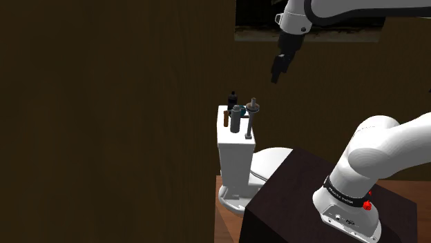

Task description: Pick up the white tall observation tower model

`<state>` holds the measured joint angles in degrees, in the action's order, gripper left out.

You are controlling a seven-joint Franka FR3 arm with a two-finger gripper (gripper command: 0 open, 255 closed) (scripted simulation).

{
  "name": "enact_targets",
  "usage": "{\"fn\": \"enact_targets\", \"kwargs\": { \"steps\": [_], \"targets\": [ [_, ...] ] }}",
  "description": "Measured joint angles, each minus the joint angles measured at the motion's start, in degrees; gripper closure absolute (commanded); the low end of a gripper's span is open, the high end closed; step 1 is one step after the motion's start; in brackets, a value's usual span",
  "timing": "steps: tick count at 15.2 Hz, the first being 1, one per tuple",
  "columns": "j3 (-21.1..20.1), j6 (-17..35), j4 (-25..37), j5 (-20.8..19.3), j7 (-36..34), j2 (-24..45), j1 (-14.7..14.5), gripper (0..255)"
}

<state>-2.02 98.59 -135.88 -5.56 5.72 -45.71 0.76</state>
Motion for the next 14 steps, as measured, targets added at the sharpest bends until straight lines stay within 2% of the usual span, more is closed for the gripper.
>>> {"fn": "enact_targets", "kwargs": {
  "steps": [4, 14],
  "targets": [
    [2.24, 2.62, -0.01, -0.78, 1.96, 3.15, 0.7, 0],
    [10.63, 14.04, 4.56, -1.23, 9.97, 22.07, 2.54, 0]
  ]
}}
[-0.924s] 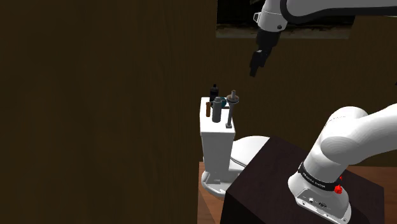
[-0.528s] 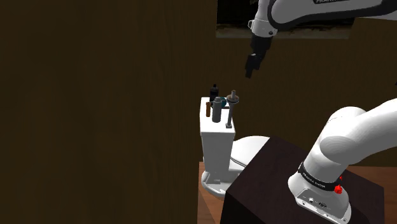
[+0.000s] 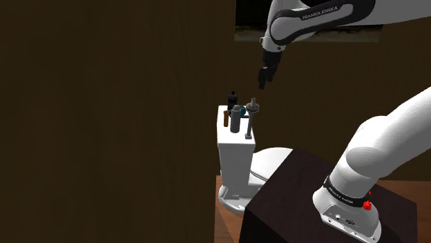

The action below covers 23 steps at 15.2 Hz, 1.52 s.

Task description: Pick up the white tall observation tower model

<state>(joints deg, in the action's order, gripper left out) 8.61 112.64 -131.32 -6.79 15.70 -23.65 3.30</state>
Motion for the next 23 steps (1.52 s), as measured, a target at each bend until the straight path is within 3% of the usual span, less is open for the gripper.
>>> {"fn": "enact_targets", "kwargs": {
  "steps": [6, 14, 23],
  "targets": [
    [4.23, 4.3, 6.08, 2.36, 5.69, 12.53, 0.72, 0],
    [7.58, 7.87, 16.68, 8.5, 14.04, 30.45, 3.01, 0],
    [7.52, 12.5, 16.7, 10.59, 15.97, 35.94, 3.84, 0]
  ]
}}
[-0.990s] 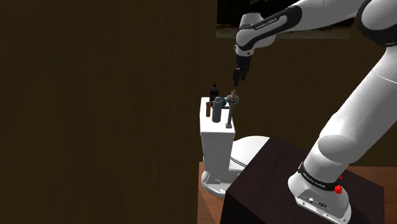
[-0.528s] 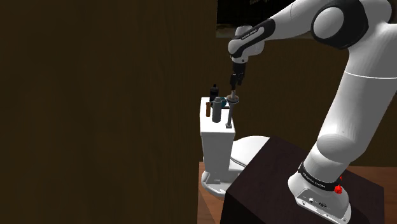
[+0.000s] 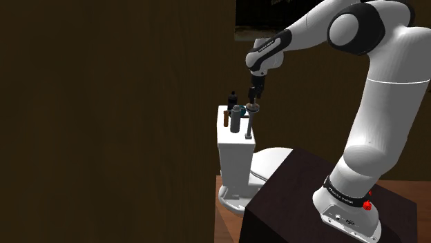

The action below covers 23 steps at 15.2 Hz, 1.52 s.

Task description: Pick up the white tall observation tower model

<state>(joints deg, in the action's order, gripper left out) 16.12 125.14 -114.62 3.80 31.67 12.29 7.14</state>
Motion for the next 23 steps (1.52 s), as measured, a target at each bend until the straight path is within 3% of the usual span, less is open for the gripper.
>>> {"fn": "enact_targets", "kwargs": {
  "steps": [1, 11, 23],
  "targets": [
    [-0.02, 0.26, 0.0, 0.09, 0.06, 0.27, 0.03, 255],
    [-0.04, 0.51, 0.03, 0.18, 0.12, 0.49, 0.06, 255],
    [0.22, -7.1, 3.86, -1.3, -1.0, -3.43, -0.36, 255]
  ]
}}
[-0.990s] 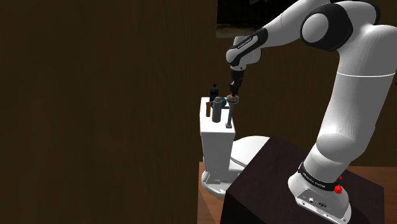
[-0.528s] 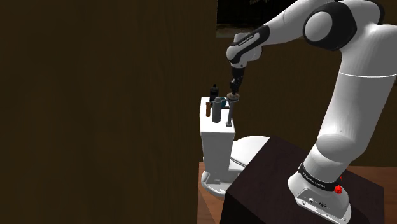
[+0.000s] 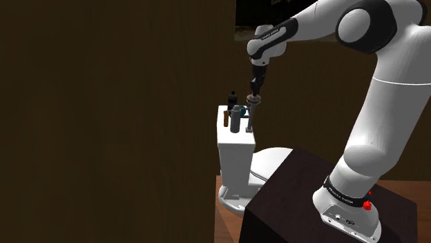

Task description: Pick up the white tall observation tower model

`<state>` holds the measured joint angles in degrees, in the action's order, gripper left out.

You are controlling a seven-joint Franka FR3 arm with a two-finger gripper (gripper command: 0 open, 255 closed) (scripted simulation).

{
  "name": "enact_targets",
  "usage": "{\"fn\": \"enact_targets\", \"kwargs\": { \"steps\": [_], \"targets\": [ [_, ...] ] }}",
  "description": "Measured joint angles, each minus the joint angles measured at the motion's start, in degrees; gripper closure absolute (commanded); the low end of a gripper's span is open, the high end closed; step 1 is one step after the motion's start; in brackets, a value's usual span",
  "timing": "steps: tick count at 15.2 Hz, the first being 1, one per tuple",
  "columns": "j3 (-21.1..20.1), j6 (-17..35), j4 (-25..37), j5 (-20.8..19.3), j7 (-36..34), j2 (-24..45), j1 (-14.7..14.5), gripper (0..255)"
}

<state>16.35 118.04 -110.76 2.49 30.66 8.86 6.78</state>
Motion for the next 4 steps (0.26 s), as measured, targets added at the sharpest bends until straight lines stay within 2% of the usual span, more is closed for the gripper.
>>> {"fn": "enact_targets", "kwargs": {
  "steps": [4],
  "targets": [
    [0.11, -2.56, 1.73, -0.31, -0.08, -0.87, 0.02, 255]
  ]
}}
